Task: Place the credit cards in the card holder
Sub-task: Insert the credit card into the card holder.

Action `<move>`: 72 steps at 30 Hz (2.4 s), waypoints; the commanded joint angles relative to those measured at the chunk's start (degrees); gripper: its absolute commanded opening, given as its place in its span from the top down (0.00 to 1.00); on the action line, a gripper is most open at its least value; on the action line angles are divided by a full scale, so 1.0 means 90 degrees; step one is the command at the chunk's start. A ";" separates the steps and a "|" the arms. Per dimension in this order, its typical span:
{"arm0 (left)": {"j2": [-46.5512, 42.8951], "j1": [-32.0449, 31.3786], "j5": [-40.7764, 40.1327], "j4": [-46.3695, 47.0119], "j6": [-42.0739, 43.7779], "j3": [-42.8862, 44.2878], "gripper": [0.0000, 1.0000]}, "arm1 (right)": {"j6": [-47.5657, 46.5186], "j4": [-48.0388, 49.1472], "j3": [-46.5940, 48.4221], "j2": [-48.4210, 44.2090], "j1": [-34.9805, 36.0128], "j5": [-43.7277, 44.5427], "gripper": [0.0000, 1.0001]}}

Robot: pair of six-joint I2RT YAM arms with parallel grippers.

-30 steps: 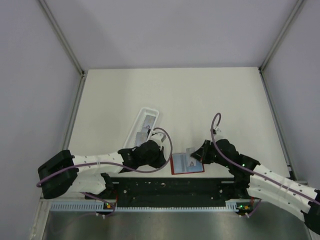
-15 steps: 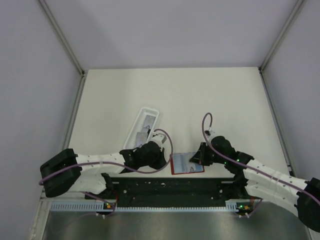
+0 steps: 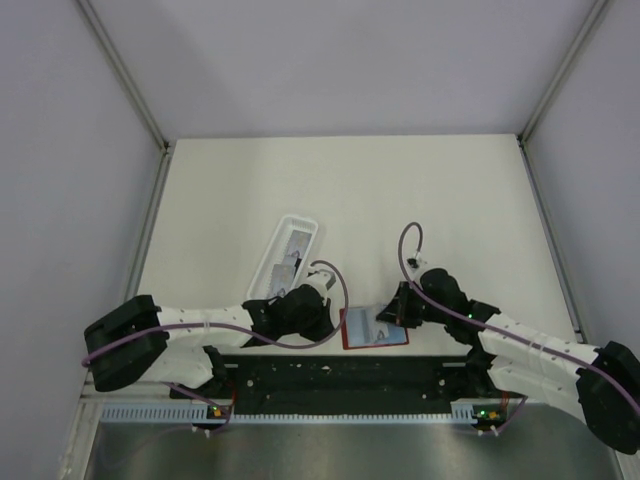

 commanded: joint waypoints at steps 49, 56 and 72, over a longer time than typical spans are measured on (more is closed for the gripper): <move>0.0567 -0.0165 0.0117 0.0308 0.0038 0.0436 1.00 | 0.0326 0.1265 -0.0511 0.0393 -0.0370 -0.0459 1.00; 0.0596 -0.0175 0.0117 0.0318 0.0019 0.0456 1.00 | 0.0345 0.1471 -0.0550 0.0578 -0.0380 -0.0566 1.00; 0.0693 -0.0185 0.0127 0.0318 0.0029 0.0514 1.00 | 0.0433 0.2134 -0.0589 0.1291 -0.0380 -0.0869 1.00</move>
